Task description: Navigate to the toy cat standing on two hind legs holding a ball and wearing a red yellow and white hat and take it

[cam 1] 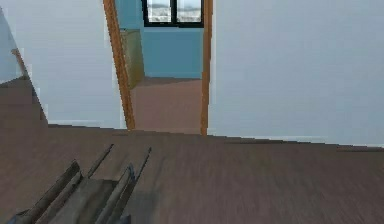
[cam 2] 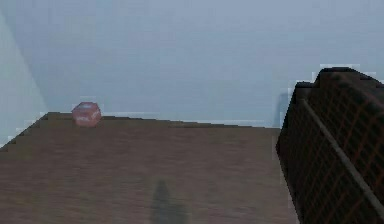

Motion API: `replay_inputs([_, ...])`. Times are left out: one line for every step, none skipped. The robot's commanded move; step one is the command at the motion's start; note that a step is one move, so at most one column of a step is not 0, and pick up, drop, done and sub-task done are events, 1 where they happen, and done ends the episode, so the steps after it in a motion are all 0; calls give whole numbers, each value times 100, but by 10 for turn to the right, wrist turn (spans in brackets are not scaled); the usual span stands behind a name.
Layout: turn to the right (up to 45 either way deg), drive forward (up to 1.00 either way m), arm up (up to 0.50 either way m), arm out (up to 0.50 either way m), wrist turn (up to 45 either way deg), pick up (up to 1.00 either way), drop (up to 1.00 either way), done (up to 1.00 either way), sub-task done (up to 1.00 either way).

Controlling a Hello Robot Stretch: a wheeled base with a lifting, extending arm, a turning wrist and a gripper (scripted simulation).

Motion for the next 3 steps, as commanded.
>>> replay_inputs([0, 100, 0, 0, 0, 0, 0, 0, 0])
replay_inputs([0, 10, 0, 0, 0, 0, 0, 0, 0])
replay_inputs([-30, 0, 0, 0, 0, 0, 0, 0, 0])
